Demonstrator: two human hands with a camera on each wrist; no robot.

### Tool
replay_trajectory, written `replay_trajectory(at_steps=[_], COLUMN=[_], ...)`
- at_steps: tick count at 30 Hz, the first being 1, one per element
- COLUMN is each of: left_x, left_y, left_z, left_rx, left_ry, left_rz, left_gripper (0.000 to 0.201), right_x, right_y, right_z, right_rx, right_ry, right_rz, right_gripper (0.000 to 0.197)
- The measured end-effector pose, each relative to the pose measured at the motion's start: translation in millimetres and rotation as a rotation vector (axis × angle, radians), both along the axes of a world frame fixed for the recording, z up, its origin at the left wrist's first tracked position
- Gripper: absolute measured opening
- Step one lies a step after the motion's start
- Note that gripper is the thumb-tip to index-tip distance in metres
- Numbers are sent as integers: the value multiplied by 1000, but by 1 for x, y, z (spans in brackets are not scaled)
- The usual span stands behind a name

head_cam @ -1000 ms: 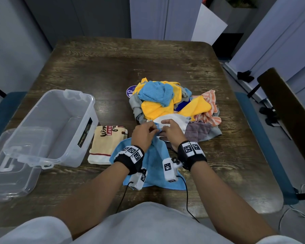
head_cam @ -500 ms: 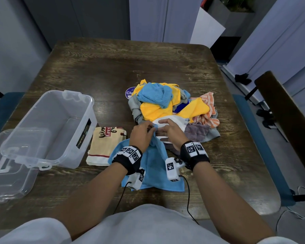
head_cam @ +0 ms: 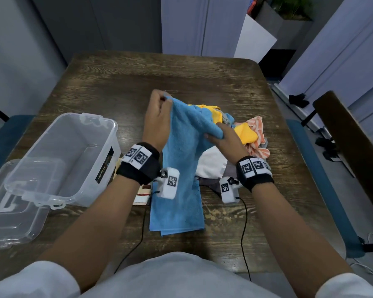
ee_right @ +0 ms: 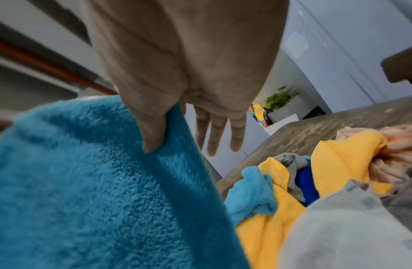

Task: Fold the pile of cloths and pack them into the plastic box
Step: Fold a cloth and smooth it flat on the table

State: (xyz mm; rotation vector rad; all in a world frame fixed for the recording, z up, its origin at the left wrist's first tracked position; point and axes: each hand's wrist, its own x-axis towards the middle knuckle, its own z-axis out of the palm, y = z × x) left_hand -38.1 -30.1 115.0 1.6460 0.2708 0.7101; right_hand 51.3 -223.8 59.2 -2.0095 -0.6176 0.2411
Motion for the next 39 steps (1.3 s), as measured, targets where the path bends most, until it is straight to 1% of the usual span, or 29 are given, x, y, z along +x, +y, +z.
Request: replay_trajectory(at_steps=[1, 3, 5, 6, 9, 11, 13, 18, 20, 21, 23, 24, 26, 28, 30, 31, 32, 33, 34, 35, 37, 39], left_x=[4, 10, 12, 12, 8, 6, 7, 8, 4, 0, -9, -15, -21, -25, -25, -24, -23, -21, -20, -18, -16, -17], left_y=[8, 24, 31, 31, 28, 31, 34, 32, 27, 22, 11, 6, -2, -4, -2, -3, -3, -1, 0, 2, 6, 12], left_z=[1, -4, -10, -14, -22, -26, -28, -22, -20, -19, -24, -29, -53, -75, -89, -91, -90, -90, -88, -87, -87, -90], left_rx=[14, 74, 121, 136, 149, 125, 109, 83, 52, 1, -127, -189, -337, -425, -462, -477, -495, -517, -526, -528, -493, -451], left_ry=[-21, -41, -38, -29, -6, -17, -21, -18, 44, 125, 349, 424, 457, 474, 455, 433, 411, 391, 383, 380, 382, 394], left_rz=[11, 30, 47, 46, 56, 94, 117, 174, 170, 127, -45, -158, -389, -479, -467, -442, -411, -387, -367, -348, -328, -300], left_gripper=[10, 6, 6, 6, 13, 11, 8, 8, 6, 18, 46, 49, 35, 22, 25, 29, 32, 34, 33, 30, 26, 24], right_x=[1, 4, 4, 2, -1, -2, -3, -6, -6, -5, -1, 1, 4, 6, 8, 7, 4, 0, -6, -12, -22, -23], right_y=[-2, -3, -1, 1, 5, 6, 6, 16, 19, 19, 19, 18, 15, 12, 10, 9, 7, 5, 3, 1, -1, -3], right_z=[5, 16, 23, 27, 34, 36, 35, 36, 36, 36, 34, 34, 33, 30, 25, 22, 18, 14, 9, 2, -14, -32], right_rx=[88, 227, 261, 275, 369, 403, 408, 452, 482, 497, 500, 489, 455, 411, 405, 438, 490, 533, 532, 488, 380, 328], right_ry=[15, 40, 44, 56, 107, 110, 97, 110, 108, 119, 136, 139, 129, 130, 213, 307, 433, 561, 657, 709, 747, 749], right_rz=[-34, -63, -24, 1, -17, -58, -71, -53, -54, -65, -94, -112, -143, -182, -203, -171, -107, -23, 59, 128, 208, 188], right_gripper=[14, 27, 38, 39, 30, 25, 25, 24, 24, 24, 24, 25, 23, 20, 22, 29, 37, 41, 40, 38, 41, 48])
